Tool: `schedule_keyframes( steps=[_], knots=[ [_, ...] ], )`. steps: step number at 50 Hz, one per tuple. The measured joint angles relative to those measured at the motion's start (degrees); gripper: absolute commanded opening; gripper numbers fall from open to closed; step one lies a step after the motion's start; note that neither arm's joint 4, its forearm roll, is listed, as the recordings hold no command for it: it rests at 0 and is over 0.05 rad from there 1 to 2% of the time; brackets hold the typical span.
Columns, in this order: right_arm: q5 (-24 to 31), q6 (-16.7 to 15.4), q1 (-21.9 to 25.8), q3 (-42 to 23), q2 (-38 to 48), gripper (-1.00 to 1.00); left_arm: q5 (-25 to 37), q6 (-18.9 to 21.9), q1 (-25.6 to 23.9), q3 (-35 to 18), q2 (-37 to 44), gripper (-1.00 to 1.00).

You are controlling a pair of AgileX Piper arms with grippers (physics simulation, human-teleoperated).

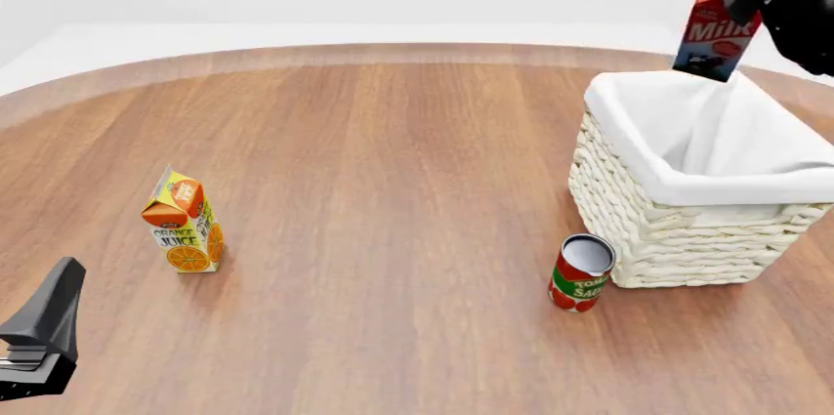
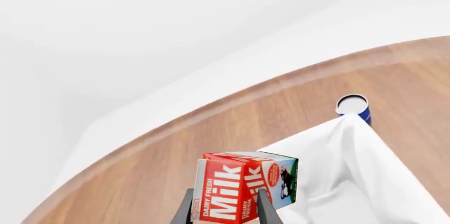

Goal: Pick the milk and place it in the basket.

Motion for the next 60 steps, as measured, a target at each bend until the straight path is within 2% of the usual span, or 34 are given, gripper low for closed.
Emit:
schedule_keyframes(
  steps=[20, 60],
  knots=[
    [-3.36, 0.76, -2.52, 2.66, 2.97, -1.00, 0.00, 0.00, 0.00, 0.00, 0.00, 1.00],
    [-7.79, 1.14, -4.60, 4.86, 8.59, -1.00, 0.00, 0.00, 0.00, 0.00, 0.00, 1.00]
  ],
)
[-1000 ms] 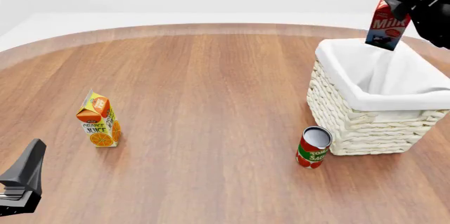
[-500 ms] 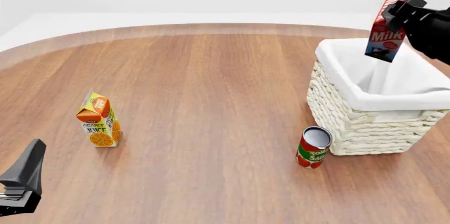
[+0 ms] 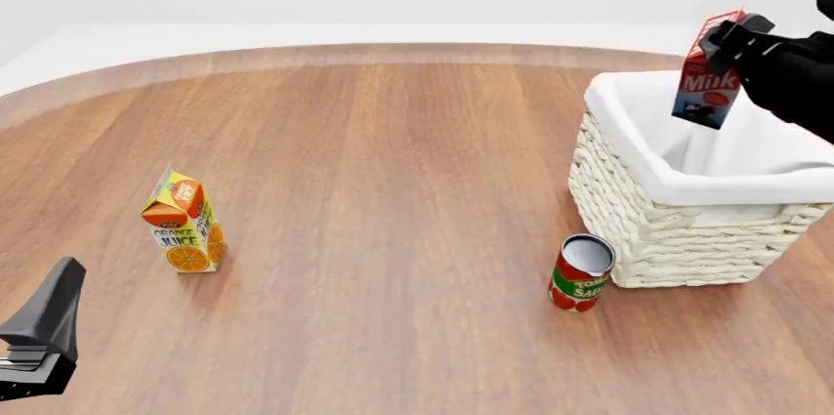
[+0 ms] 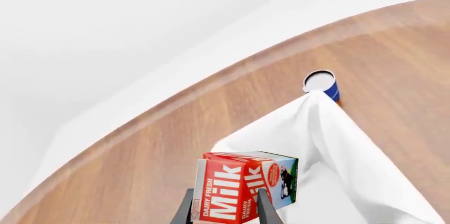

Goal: Pick the milk and place it in the basket.

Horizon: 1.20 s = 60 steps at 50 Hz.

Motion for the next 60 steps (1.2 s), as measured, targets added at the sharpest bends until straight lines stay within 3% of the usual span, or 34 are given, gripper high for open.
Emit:
schedule_keyframes(
  steps=[60],
  knots=[
    [-7.87, 1.27, -1.86, 4.39, 9.59, -1.00, 0.00, 0.00, 0.00, 0.00, 0.00, 1.00]
  ],
)
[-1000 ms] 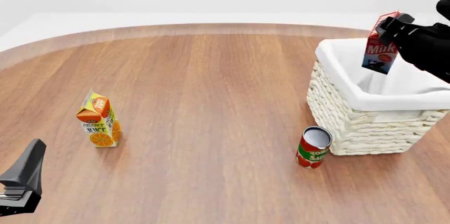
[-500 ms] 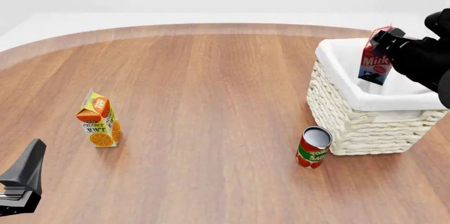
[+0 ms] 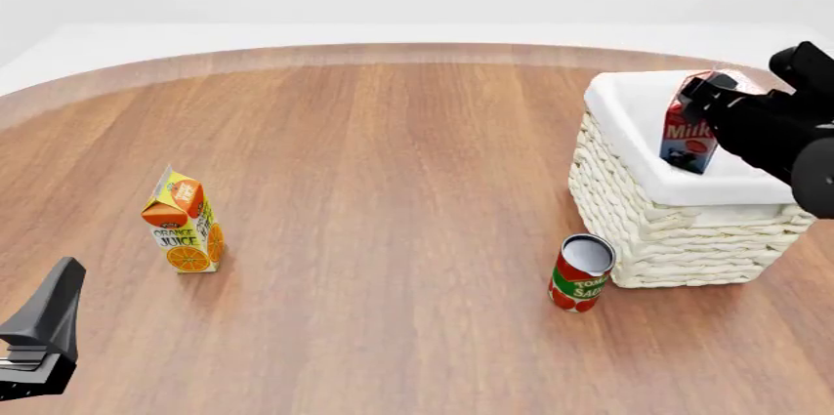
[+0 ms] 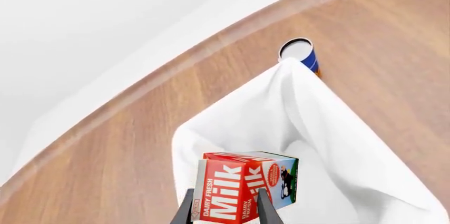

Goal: Pick the milk and place it in the basket.

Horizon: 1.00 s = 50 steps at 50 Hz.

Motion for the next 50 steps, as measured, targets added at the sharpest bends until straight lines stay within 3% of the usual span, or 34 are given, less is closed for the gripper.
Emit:
schedule_keyframes(
  steps=[50],
  knots=[
    [-2.04, 0.17, -1.20, -0.62, 4.45, -1.00, 0.00, 0.00, 0.00, 0.00, 0.00, 1.00]
  ],
)
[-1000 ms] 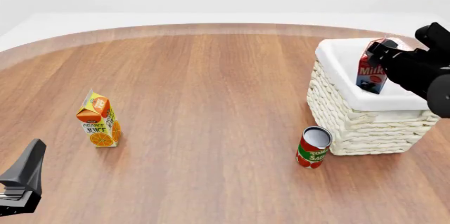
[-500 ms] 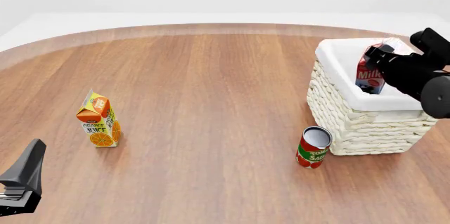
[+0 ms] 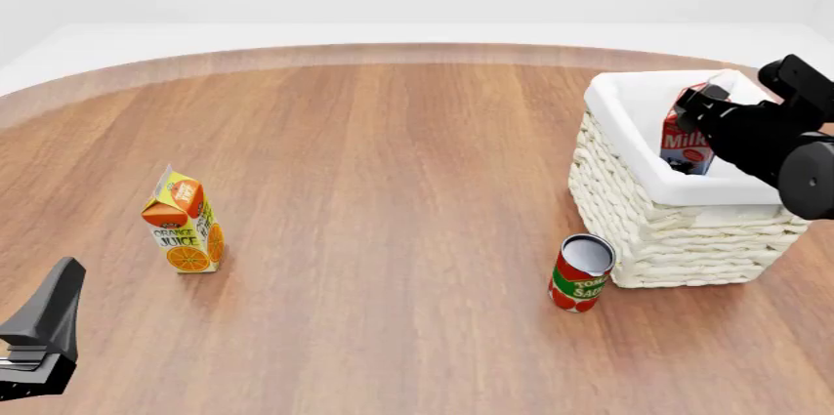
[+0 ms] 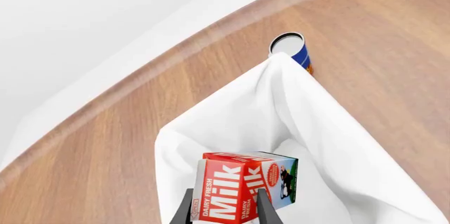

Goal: Pick the milk and place it in the basket.

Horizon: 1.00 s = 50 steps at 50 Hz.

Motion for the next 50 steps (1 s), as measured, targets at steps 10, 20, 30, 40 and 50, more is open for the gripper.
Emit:
schedule_keyframes(
  steps=[10, 20, 30, 40, 50],
  knots=[
    [-0.25, -0.01, -0.10, -0.16, 0.48, -1.00, 0.00, 0.00, 0.00, 0.00, 0.00, 1.00],
    [-0.22, 0.59, -0.37, -0.84, 1.07, 1.00, 0.00, 0.00, 0.00, 0.00, 0.00, 1.00],
    [-0.25, 1.48, -0.50, -0.97, 0.72, 1.00, 0.00, 0.00, 0.00, 0.00, 0.00, 1.00],
    [-0.26, 1.85, -0.43, -0.44, -0.21, 1.00, 0.00, 0.00, 0.00, 0.00, 0.00, 1.00],
    [0.13, 1.75, -0.28, 0.03, -1.49, 1.00, 0.00, 0.00, 0.00, 0.00, 0.00, 1.00]
  ],
)
